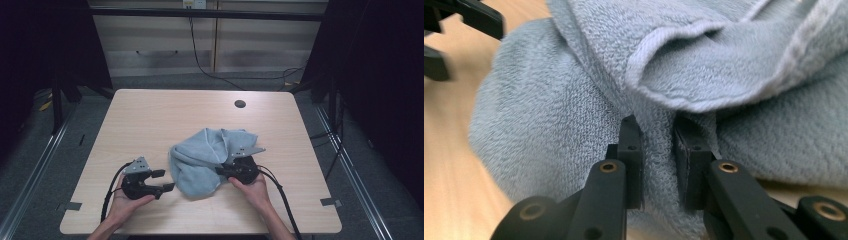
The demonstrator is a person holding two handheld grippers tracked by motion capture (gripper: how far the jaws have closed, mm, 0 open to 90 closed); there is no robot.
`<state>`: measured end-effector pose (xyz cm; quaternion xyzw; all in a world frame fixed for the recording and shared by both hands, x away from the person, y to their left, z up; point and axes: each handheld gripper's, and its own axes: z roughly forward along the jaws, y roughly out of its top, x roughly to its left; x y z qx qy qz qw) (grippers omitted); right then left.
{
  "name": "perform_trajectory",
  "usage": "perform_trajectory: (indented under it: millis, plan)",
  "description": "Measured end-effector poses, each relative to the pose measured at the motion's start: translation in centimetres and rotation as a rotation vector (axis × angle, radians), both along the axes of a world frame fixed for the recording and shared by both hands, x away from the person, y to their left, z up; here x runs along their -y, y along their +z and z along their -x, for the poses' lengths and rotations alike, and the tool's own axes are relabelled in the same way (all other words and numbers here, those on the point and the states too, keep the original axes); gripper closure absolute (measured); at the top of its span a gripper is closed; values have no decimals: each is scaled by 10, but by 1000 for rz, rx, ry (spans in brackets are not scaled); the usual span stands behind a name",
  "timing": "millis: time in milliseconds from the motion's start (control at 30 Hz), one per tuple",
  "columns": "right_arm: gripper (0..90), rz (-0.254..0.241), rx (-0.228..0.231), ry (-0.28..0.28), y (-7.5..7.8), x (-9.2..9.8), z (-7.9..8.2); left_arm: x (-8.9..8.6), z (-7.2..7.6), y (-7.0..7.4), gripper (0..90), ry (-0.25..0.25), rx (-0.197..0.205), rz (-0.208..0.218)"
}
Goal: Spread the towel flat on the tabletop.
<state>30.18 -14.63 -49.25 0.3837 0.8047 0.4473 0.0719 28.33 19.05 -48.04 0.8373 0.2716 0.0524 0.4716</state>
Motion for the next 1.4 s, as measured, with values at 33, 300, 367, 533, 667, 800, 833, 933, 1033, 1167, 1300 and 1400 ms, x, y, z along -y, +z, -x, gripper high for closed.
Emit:
perform_trajectory:
  millis: [33,300,367,533,667,800,833,933,1033,1167,1300,1400]
  plan:
    - [766,-8,4,14,2,-5,1,6,-2,-3,413,-3,-12,-8]
    - [739,-38,39,17,13,-6,4,9,-6,-13,819,-23,-52,-21]
    - [747,-56,51,12,17,-4,5,3,-7,-8,838,-1,-43,-7]
    - [765,-99,90,-7,33,0,9,-3,-4,14,842,5,2,67]
    - [802,-143,134,-21,53,5,12,-8,-2,32,842,6,46,95]
    - [820,-188,188,-23,80,7,13,-11,-5,61,842,17,86,155]
    - [821,-185,201,-24,88,6,12,-11,-6,66,842,15,87,172]
    - [825,-201,251,-23,115,4,10,-10,-8,79,842,8,110,197]
    - [826,-232,299,-25,139,3,7,-9,-8,110,841,-17,147,262]
    - [824,-279,346,-34,166,0,-1,-10,-11,128,839,-14,166,303]
    - [769,-264,301,-49,152,-4,-25,-11,-35,112,839,82,139,251]
    - [649,-252,231,-72,124,-5,-36,-17,-53,82,836,156,71,217]
